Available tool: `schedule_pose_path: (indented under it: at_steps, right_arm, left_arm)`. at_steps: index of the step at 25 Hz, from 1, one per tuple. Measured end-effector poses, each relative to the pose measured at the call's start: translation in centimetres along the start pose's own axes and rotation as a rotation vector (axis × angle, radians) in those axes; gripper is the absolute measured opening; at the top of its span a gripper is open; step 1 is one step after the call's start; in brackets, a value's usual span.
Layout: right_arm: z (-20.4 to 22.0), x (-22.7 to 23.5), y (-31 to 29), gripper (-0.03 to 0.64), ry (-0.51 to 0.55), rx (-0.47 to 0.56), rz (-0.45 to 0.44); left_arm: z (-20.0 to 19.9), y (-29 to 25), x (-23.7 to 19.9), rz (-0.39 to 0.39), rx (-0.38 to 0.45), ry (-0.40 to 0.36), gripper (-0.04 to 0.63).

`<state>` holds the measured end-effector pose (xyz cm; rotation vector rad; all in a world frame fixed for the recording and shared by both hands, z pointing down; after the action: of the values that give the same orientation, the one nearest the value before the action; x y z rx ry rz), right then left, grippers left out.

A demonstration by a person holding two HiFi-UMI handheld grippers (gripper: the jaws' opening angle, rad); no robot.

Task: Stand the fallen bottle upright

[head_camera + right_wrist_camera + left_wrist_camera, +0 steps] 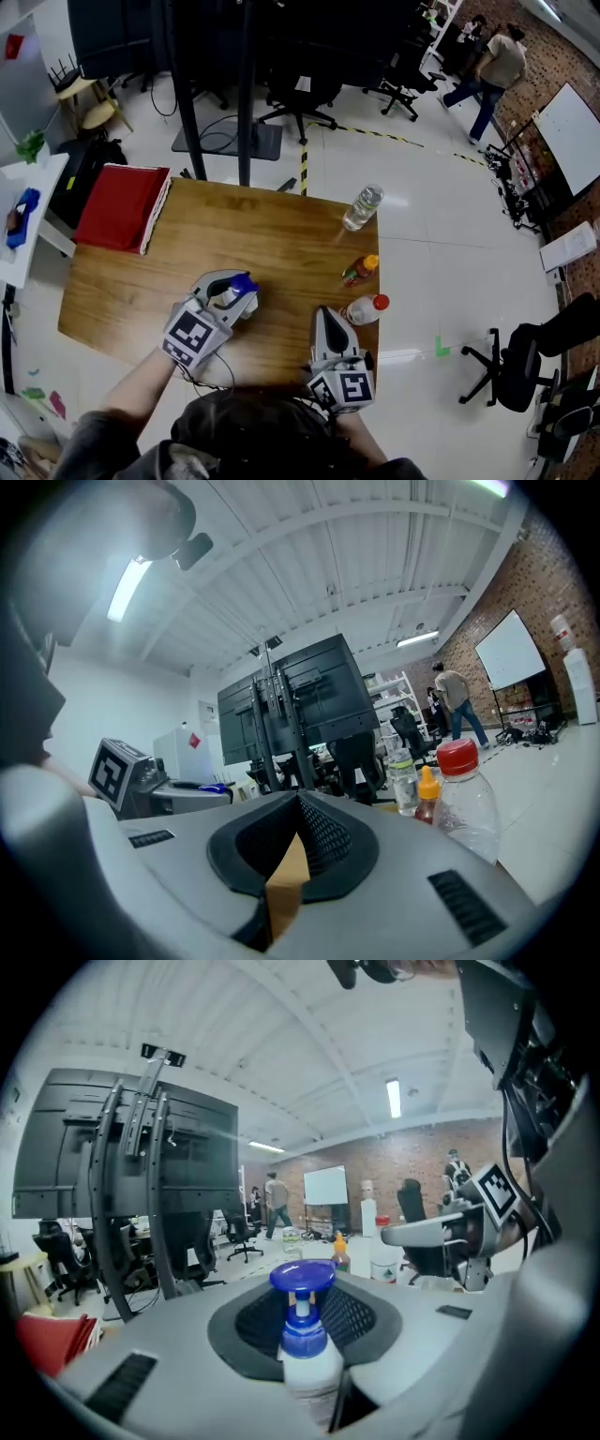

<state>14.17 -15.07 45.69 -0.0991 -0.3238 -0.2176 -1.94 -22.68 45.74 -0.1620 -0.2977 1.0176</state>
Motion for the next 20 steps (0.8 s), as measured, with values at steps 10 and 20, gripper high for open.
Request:
schedule_pose_path:
  at_steps: [10, 20]
  right_arm:
    - [1.2, -1.5, -1.2, 0.014, 0.019, -0.036, -0.028]
    - [2.2, -1.9, -1.7, 0.014, 0.022, -0.063, -0.029]
  left_arm:
    - [2.6, 1.4, -3.4, -0.304, 0.09, 0.049, 0.124]
    - [6.3, 1.6, -4.8, -0.425, 0.078, 0.153, 0.124]
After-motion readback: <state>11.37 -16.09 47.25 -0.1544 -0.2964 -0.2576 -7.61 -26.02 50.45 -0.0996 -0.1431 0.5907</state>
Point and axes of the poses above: the fingertips, and each gripper's own axes: y backward along the fingers, x to its right, z out of its underside, the point moved 4 cm from there along y, backward along the fingers, and after that the axes turned 4 degrees about -y, right-handed, at the moved point
